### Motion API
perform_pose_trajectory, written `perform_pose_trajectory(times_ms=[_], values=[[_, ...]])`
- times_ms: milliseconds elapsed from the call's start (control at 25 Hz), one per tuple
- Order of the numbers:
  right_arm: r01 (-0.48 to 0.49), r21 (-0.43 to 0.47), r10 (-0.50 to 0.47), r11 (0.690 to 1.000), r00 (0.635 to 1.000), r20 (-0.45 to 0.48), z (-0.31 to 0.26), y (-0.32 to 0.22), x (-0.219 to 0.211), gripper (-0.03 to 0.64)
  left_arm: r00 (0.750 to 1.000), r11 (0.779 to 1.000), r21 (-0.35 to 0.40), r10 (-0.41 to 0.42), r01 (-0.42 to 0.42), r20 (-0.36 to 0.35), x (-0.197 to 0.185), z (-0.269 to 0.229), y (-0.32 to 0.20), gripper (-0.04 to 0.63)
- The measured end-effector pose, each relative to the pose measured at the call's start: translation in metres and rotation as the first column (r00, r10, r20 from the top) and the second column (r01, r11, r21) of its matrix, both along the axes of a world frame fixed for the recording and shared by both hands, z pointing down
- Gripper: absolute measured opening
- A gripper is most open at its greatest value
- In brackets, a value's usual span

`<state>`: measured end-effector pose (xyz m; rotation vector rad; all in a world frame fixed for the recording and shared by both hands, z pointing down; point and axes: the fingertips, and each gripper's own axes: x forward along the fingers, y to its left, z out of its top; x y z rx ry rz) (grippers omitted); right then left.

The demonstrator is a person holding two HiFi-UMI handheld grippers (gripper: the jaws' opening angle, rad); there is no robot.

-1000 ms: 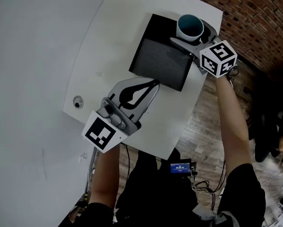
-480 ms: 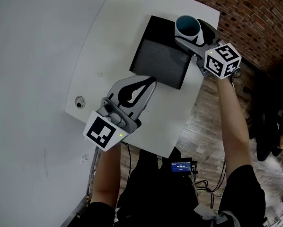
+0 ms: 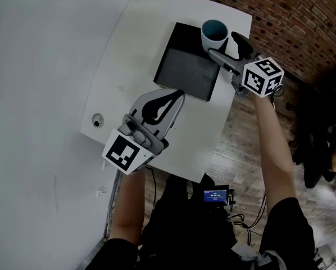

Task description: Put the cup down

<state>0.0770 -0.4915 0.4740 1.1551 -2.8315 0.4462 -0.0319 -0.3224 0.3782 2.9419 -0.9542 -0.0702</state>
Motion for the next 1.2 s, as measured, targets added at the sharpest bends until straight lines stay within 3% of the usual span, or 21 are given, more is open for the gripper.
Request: perform_pose_trajectory(times_ms=[280,560,1200], values=[[-0.001,0.002,0.001,1.000,1.000,-0.014,-0.010,0.029,-0.001,0.478,1.000,1.000,0.006,0.010,-0.010,0.013,0.000,-0.007,0.016,0.008],[-0.005,0.037,0.005,0.999,1.000,-0.017,-0.036,0.052,-0.002,0.415,0.999,1.000,0.006,0.025,-0.025,0.028,-0.004,-0.010,0.030,0.007],[0.132,0.123,-0.117,0.984,0.986,-0.119,-0.092,0.150,-0.036,0.268,0.998,0.999,-0.037,0.038,-0.036,0.049,-0.015,-0.012,0.058,0.007]])
